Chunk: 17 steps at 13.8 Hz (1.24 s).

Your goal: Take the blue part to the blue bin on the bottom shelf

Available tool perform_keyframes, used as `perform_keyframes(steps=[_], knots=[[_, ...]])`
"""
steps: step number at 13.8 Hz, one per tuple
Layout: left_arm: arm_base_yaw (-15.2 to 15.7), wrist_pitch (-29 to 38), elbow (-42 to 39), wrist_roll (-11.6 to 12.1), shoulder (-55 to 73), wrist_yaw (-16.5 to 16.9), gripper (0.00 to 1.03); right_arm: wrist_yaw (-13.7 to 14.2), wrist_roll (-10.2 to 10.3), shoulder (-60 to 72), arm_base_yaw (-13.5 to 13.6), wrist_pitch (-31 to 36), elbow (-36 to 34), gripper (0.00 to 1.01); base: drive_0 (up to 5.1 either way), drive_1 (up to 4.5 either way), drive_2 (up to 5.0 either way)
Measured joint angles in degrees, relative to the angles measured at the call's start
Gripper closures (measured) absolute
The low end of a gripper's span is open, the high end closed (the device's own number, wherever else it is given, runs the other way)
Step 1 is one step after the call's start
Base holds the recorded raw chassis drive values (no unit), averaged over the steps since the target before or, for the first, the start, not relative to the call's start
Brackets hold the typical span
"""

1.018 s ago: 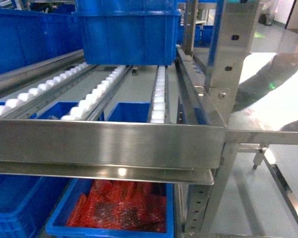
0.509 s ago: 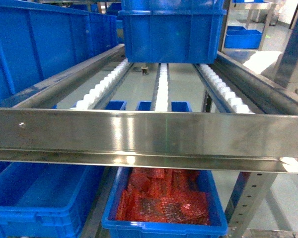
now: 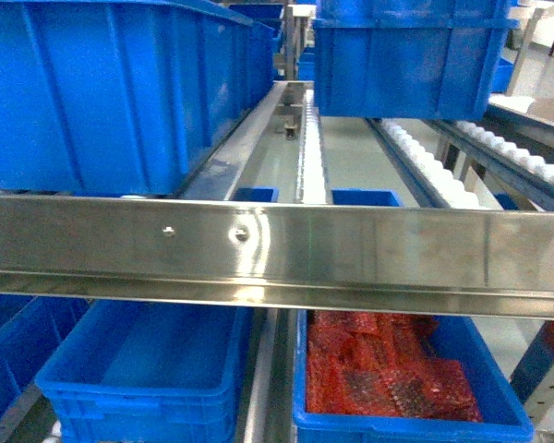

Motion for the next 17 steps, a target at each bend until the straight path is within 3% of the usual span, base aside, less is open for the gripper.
perform_keyframes(steps=[17], knots=[[0.0,0.0,0.0,0.0,0.0,0.0,0.59,0.0,0.0,0.0,0.0,0.1,0.0,0.03,0.0,0.00,0.0]])
